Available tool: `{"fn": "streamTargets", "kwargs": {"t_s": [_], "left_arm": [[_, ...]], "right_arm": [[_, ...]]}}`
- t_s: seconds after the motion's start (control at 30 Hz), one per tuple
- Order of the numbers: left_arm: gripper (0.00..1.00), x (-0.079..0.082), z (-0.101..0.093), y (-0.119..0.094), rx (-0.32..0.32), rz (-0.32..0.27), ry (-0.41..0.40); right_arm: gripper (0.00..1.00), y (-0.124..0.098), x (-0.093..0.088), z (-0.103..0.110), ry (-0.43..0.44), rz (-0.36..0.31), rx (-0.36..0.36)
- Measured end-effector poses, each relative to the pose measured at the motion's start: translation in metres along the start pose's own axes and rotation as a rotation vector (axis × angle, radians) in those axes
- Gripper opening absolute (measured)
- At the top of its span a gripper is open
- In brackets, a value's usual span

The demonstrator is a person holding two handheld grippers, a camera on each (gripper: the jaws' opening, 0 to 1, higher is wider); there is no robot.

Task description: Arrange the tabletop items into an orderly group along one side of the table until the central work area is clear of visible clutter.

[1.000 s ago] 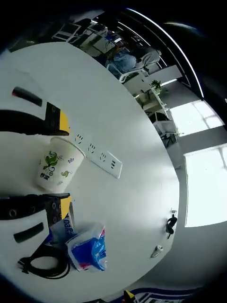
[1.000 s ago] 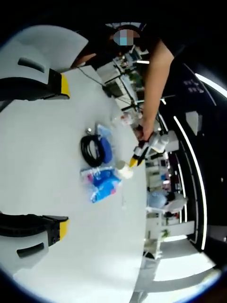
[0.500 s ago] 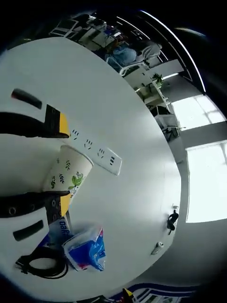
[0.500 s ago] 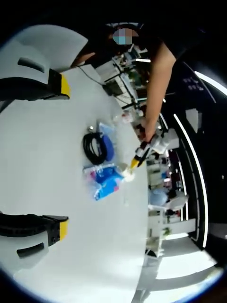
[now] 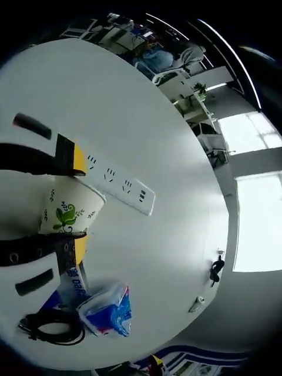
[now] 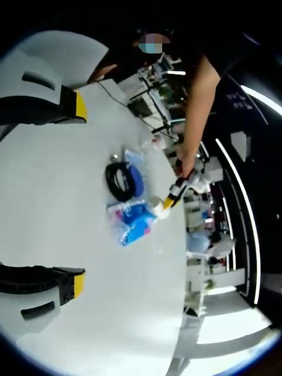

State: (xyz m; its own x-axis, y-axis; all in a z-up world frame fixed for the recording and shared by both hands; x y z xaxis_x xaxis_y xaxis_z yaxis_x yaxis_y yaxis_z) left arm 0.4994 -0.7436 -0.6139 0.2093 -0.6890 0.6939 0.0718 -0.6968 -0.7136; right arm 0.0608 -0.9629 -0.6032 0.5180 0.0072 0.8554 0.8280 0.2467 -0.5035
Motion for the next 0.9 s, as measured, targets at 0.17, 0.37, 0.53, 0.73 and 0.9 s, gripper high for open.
{"fn": "streamTargets", "kwargs": {"t_s": [0.17, 0.37, 0.53, 0.73, 0.9], "left_arm": [[0.33, 0.001, 0.004, -0.003, -0.027, 0.001, -0.049], [0.15, 0.005, 0.003, -0.008, -0.053, 0.003, -0.062], [0.09, 0.005, 0.000, -0.010, -0.061, 0.029, -0.022], [0.07, 0.004, -0.002, -0.013, -0.060, 0.029, -0.033], [0.03, 0.008, -0.004, -0.020, -0.057, 0.027, -0.032]], "right_arm": [[1.00, 0.001, 0.000, 0.000, 0.005, 0.000, -0.002], [1.00, 0.005, 0.004, 0.001, 0.004, -0.002, 0.001], [1.00, 0.009, 0.008, 0.003, -0.001, -0.008, 0.009], [1.00, 0.012, 0.011, 0.005, -0.009, -0.016, 0.018], [1.00, 0.011, 0.013, 0.005, -0.006, -0.021, 0.019]]}}
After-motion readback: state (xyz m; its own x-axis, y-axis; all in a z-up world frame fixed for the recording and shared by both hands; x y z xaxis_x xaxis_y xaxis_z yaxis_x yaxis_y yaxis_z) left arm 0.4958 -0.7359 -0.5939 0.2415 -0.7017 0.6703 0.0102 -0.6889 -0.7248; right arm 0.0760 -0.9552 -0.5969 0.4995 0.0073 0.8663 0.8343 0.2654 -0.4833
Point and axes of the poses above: the point that each gripper's makers call its tool centre point, and the gripper's own axes: y roughly forward along the fingers, z roughly to its left, x roughly out of its top, the point moved 10 cm from there along -y, roughly backward along the fingers, and after that the axes turned 13 degrees about -x, right-handed, at the moved point
